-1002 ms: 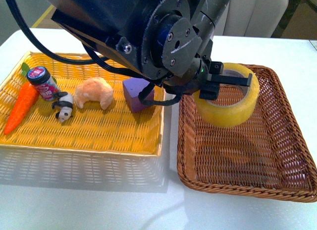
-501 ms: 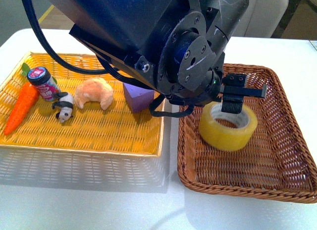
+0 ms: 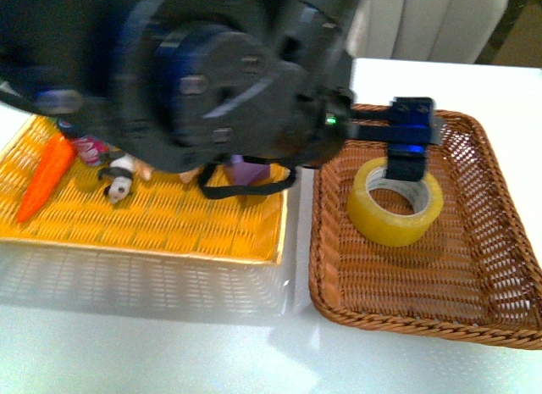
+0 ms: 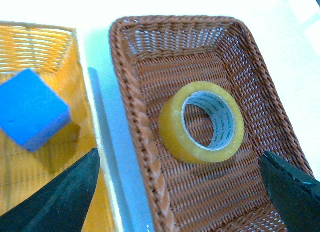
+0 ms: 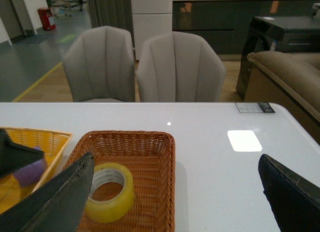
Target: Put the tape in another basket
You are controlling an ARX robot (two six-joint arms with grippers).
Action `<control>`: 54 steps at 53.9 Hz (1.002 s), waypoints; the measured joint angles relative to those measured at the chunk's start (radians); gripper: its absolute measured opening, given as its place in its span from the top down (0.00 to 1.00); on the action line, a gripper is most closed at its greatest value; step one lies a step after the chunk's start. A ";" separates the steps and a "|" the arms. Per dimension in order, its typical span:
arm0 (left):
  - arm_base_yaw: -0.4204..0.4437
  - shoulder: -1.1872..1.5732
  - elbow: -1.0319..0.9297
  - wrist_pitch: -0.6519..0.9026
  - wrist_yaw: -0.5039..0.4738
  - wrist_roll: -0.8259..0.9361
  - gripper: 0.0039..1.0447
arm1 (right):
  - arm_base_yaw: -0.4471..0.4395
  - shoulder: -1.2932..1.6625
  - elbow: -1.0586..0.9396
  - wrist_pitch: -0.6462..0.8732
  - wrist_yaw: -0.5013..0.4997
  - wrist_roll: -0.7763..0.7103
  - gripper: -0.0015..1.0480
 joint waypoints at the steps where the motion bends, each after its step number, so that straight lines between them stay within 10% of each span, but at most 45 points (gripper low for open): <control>1: 0.005 -0.014 -0.014 0.006 0.002 0.000 0.08 | 0.000 0.000 0.000 0.000 0.000 0.000 0.09; 11: 0.119 -0.267 -0.274 0.119 0.035 -0.001 0.09 | 0.000 0.000 0.000 0.000 0.000 0.000 0.09; 17: 0.162 -0.328 -0.465 0.521 -0.304 0.165 0.25 | 0.000 0.000 0.000 0.000 -0.003 0.000 0.09; 23: 0.266 -0.467 -0.630 0.725 -0.386 0.278 0.42 | 0.000 0.000 0.000 0.000 0.001 0.000 0.09; 41: 0.397 -0.772 -0.826 0.626 -0.254 0.346 0.99 | 0.000 0.000 0.000 0.000 0.000 0.000 0.09; 54: 0.470 -1.012 -0.901 0.459 -0.189 0.352 0.99 | 0.000 0.000 0.000 0.000 0.000 0.000 0.09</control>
